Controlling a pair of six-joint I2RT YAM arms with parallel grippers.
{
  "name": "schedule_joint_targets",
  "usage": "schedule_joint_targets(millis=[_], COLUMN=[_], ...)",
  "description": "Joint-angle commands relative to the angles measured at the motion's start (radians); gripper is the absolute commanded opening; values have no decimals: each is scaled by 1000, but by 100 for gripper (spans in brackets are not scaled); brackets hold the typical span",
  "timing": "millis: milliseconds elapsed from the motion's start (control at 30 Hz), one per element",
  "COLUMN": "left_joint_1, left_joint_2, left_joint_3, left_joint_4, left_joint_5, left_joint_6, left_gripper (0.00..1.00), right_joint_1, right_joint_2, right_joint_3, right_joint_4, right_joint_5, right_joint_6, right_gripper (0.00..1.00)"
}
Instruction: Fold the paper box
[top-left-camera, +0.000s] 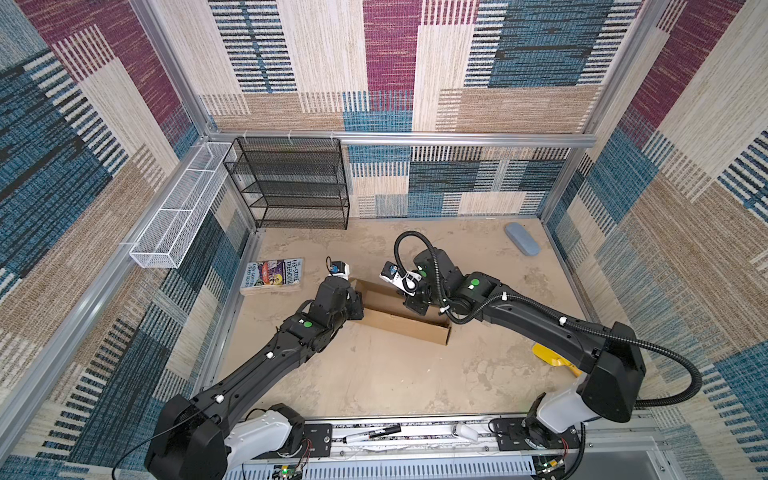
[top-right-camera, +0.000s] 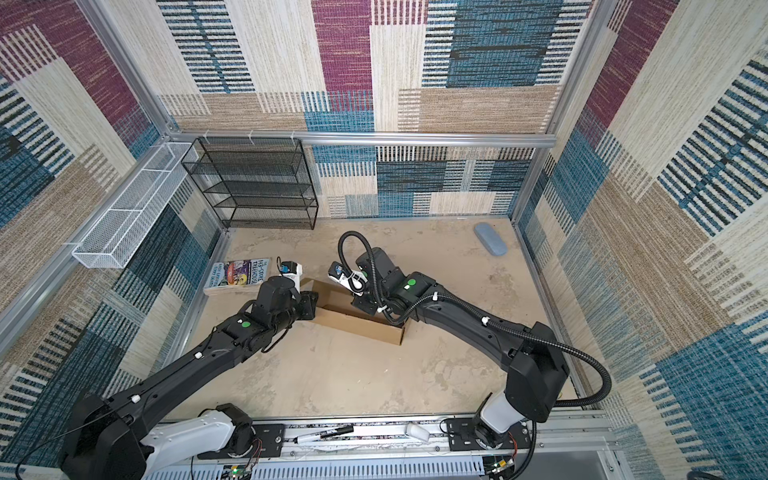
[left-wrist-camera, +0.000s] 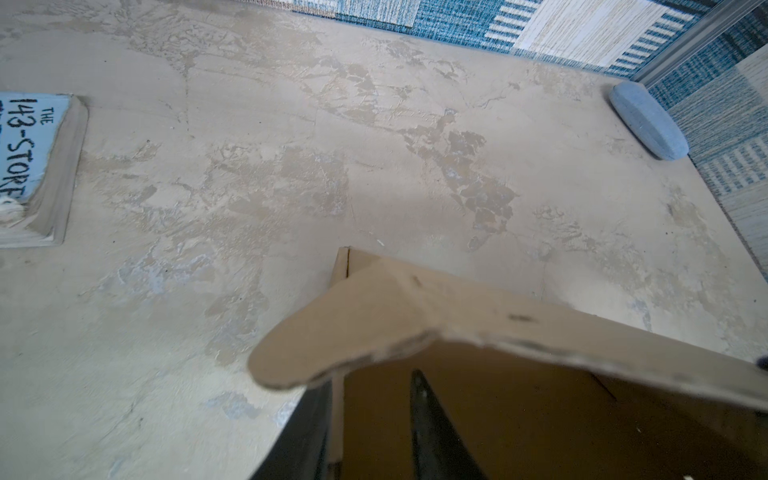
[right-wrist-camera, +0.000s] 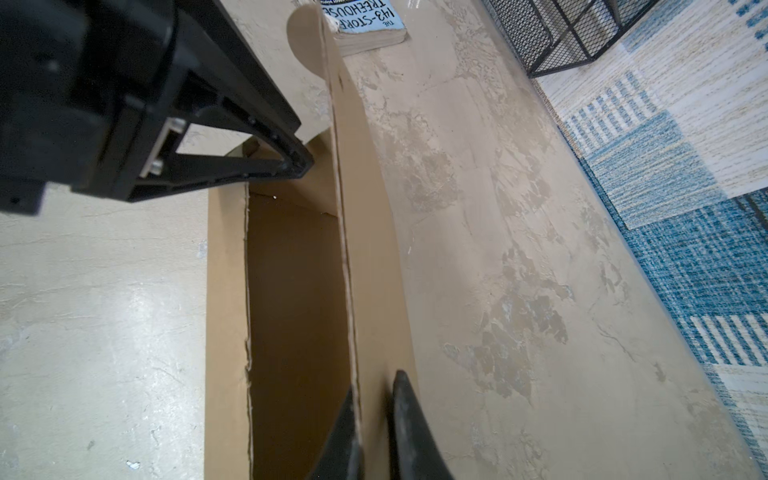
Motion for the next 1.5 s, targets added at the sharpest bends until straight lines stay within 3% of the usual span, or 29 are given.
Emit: schedule_joint_targets(millis=[0,267,433,533,733,1133,1267,1467], left_joint_1=[0,2,0,1,-34,-188,-198,-205], left_joint_2=[-29,-155,-262,-308,-294,-90,-60,-47], left_joint_3=[-9,-12,-63,-124,-198,-245,-246,-257], left_joint_4=[-38,-183,-256,-258,-240,34,85,122], left_joint_5=[-16,-24,74,152,225,161,130,107], left_joint_6=[-15,-33,-97,-161,-249,-343,-354,-365], left_gripper=[36,33,9,0,0,0,0,0], right_joint_1=[6,15,18,22,29,54,59,58], right_joint_2=[3,-2,-7,-7,-1,-5,-9,-21], right_joint_3=[5,-1,-4,-5,-2,-15,-22,-28], right_joint_4=[24,22,25,31,36,28,16,5], right_joint_5=[7,16,20,18,15,7,-16,-57], right_joint_6=[20,28,36,37,39,53,59,67], right_gripper=[15,16,15,16,15,16,22,39])
